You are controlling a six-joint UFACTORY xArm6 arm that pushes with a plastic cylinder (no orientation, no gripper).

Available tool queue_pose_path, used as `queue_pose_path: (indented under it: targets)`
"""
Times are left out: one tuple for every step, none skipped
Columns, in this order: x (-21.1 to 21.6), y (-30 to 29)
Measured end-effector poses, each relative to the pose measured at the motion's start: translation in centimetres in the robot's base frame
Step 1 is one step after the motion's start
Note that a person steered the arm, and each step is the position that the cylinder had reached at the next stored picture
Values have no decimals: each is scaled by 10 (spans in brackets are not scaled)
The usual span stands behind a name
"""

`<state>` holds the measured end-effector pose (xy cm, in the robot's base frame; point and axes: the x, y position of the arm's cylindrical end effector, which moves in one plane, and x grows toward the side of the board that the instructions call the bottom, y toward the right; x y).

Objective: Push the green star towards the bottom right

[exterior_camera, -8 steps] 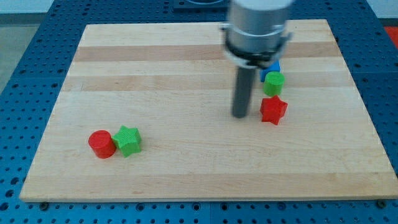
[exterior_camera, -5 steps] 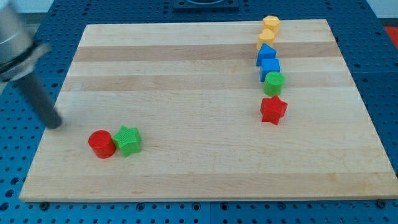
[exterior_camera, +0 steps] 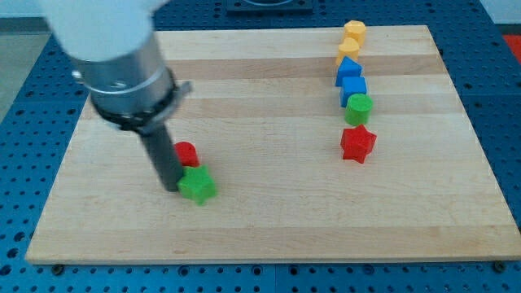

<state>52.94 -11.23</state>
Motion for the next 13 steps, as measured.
queue_pose_path:
  targets:
    - [4,78]
    - [4,78]
    - [22,91]
    - [14,152]
    - [7,161]
    - [7,121]
    - [8,99]
    - [16,135]
    - [18,161]
    - [18,165]
    - [18,166]
    - [18,167]
    - [20,165]
